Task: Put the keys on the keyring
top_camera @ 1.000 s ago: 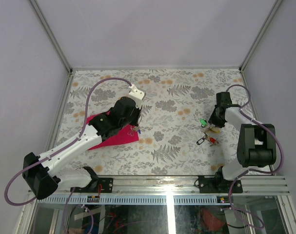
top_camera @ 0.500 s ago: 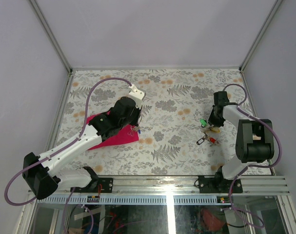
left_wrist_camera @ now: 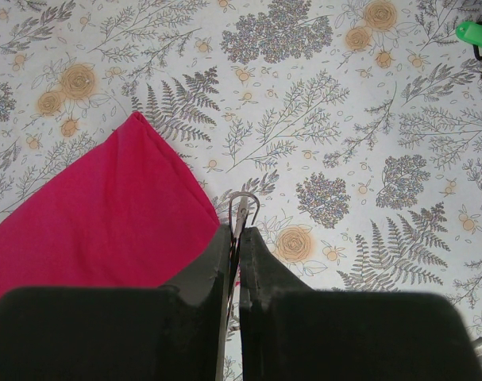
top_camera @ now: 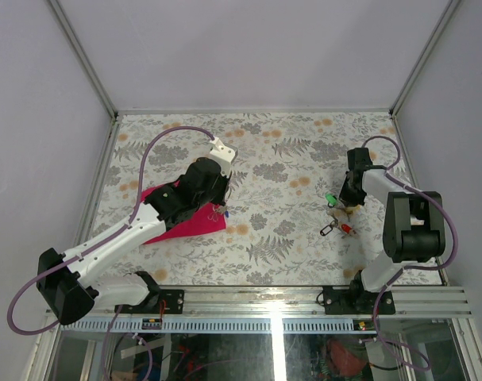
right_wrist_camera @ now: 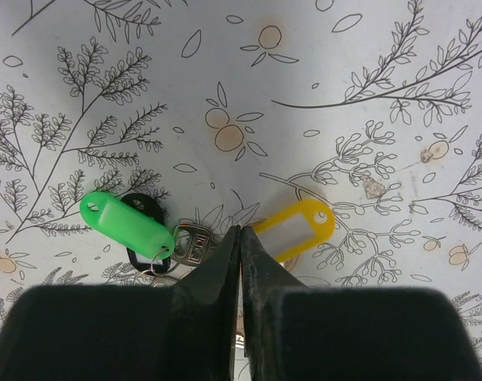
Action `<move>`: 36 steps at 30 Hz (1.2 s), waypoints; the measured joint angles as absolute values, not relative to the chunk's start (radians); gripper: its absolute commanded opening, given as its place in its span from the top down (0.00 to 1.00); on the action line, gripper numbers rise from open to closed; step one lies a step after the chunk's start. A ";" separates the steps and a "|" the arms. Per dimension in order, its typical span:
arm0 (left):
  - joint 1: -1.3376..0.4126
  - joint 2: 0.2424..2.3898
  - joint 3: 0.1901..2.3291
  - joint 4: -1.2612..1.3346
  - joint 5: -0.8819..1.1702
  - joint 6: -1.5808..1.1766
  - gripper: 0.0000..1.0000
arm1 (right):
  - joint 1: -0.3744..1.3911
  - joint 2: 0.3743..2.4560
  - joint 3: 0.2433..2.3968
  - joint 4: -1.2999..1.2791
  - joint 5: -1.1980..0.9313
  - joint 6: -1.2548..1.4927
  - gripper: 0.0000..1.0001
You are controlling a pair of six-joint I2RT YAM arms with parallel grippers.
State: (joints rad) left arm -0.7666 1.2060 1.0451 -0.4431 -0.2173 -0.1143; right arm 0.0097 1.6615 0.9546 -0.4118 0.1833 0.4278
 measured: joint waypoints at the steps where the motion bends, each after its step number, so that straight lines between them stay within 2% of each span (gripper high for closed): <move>1: -0.767 1.206 1.045 -0.443 -0.217 -0.114 1.00 | 0.010 1.661 0.955 -0.413 0.183 0.426 1.00; 7: -0.764 1.206 1.045 -0.443 -0.217 -0.114 1.00 | 0.010 1.605 0.954 -0.434 0.183 0.413 1.00; 15: -0.758 1.150 1.022 -0.436 -0.221 -0.115 1.00 | 0.012 1.333 0.947 -0.410 0.135 0.369 0.99; 18: -0.757 1.131 1.018 -0.428 -0.224 -0.115 1.00 | 0.012 1.288 0.946 -0.411 0.126 0.348 0.74; 21: -0.757 1.131 1.018 -0.418 -0.224 -0.115 1.00 | 0.012 1.320 0.956 -0.447 0.123 0.316 0.64; 24: -0.757 1.132 1.018 -0.418 -0.224 -0.115 1.00 | 0.015 1.404 0.975 -0.497 0.123 0.279 0.61; 30: -0.757 1.134 1.018 -0.419 -0.224 -0.115 1.00 | 0.071 1.559 1.017 -0.572 0.167 0.242 0.63; 36: -0.757 1.139 1.018 -0.419 -0.224 -0.115 1.00 | 0.087 1.617 1.031 -0.582 0.192 0.238 0.61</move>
